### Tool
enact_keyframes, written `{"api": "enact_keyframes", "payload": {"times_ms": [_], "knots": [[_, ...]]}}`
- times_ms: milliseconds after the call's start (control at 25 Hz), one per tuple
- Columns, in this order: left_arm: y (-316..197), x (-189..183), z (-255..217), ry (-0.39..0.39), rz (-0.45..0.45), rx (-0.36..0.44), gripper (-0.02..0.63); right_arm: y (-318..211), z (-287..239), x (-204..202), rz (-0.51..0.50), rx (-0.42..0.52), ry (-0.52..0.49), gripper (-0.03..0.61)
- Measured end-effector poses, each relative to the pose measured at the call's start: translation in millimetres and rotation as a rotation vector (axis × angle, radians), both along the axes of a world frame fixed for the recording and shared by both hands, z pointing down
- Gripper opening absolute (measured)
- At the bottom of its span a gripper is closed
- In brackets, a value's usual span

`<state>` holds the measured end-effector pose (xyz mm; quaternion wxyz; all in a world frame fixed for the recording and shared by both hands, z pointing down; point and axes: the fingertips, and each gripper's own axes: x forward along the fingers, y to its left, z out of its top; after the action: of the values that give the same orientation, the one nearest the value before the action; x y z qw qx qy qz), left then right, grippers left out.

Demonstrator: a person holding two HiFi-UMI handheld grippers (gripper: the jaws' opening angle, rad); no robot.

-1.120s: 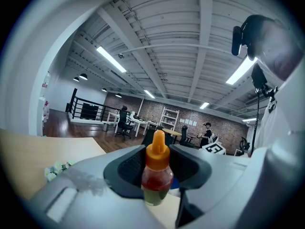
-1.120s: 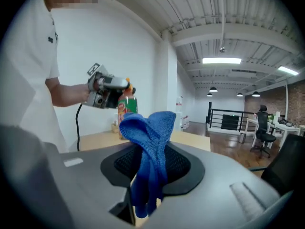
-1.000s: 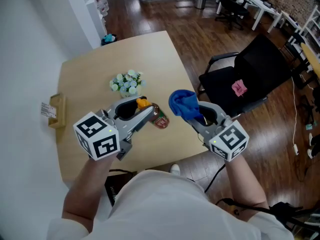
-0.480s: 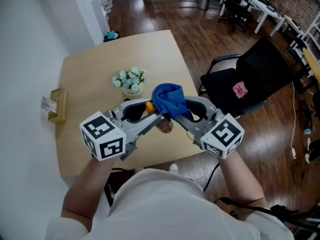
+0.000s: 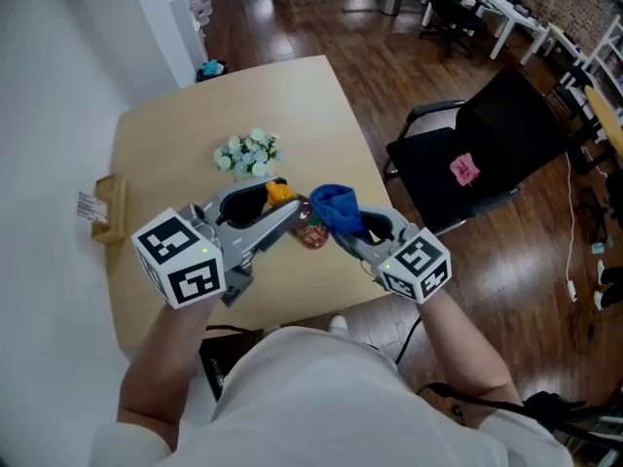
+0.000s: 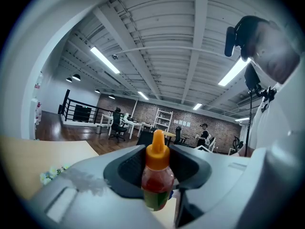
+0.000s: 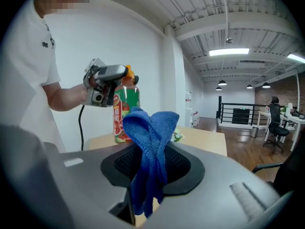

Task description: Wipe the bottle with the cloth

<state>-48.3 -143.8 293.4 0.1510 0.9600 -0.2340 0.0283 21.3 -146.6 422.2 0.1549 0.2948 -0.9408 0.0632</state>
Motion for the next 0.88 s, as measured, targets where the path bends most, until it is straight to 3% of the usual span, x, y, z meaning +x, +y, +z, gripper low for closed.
{"api": "enact_keyframes", "payload": {"times_ms": [320,640,880], "knots": [[-2,-1,-27,0.02,0.024,0.042,0.158,-4,60,7,0.066,-0.109,0.033,0.123],[-1,5,-25,0.014,0.045,0.041,0.158,12,35,-51,-0.045,-0.072,-0.009,0.123],[-2,0,-17,-0.003,0.043,0.031,0.158,11,36,-40,-0.024,-0.077,-0.004,0.123]]}}
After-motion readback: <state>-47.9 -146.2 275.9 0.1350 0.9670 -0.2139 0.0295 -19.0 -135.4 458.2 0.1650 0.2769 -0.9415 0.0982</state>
